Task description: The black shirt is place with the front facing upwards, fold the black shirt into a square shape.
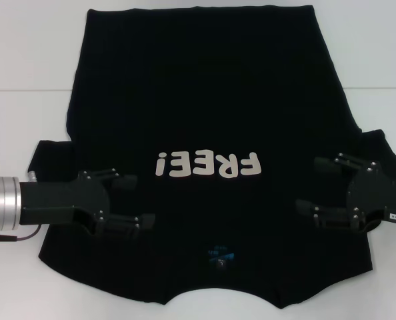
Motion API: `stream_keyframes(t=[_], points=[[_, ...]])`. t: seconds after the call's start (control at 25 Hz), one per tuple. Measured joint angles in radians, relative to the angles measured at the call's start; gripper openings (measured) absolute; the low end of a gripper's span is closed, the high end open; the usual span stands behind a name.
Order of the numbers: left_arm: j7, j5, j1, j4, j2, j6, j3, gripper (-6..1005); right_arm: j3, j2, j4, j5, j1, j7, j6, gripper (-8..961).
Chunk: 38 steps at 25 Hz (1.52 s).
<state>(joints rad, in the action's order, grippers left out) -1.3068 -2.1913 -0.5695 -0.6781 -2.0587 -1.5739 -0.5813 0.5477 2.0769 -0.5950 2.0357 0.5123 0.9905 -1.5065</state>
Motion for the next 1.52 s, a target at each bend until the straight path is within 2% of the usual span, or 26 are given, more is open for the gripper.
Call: stream_keyframes(t=[0.6, 0.76, 0.84, 0.92, 0.96, 1.08, 1.2, 1.32, 1.52], points=[[-0.004, 0.001, 0.002, 0.000, 0.000, 0.004, 0.000, 934, 0.000, 0.000, -0.001, 0.000, 0.000, 0.004, -0.003, 927], [-0.125, 0.012, -0.001, 0.000, 0.006, -0.028, 0.050, 933, 0.000, 0.000, -0.002, 0.000, 0.000, 0.004, -0.003, 927], [-0.283, 0.016, -0.010, 0.007, 0.023, -0.055, 0.125, 933, 0.000, 0.000, -0.002, 0.000, 0.001, 0.005, -0.002, 927], [-0.421, 0.016, -0.016, 0.027, 0.050, -0.073, 0.187, 933, 0.000, 0.000, 0.000, 0.000, 0.001, 0.005, 0.001, 927], [-0.481, 0.016, -0.018, 0.041, 0.066, -0.079, 0.210, 933, 0.000, 0.000, 0.001, 0.000, 0.001, 0.006, 0.002, 927], [-0.675, 0.016, -0.018, 0.104, 0.131, -0.079, 0.266, 932, 0.000, -0.001, 0.001, 0.000, 0.000, 0.011, -0.002, 928], [-0.840, -0.002, -0.009, 0.124, 0.174, -0.066, 0.284, 932, 0.000, -0.003, 0.001, 0.000, -0.002, 0.017, -0.004, 928], [-1.031, -0.058, 0.000, 0.119, 0.187, -0.015, 0.285, 932, 0.000, -0.003, 0.002, 0.000, -0.002, 0.017, -0.005, 927], [-1.106, -0.127, 0.004, 0.130, 0.183, 0.101, 0.278, 933, 0.007, 0.000, -0.001, 0.001, 0.000, 0.017, -0.005, 927]])
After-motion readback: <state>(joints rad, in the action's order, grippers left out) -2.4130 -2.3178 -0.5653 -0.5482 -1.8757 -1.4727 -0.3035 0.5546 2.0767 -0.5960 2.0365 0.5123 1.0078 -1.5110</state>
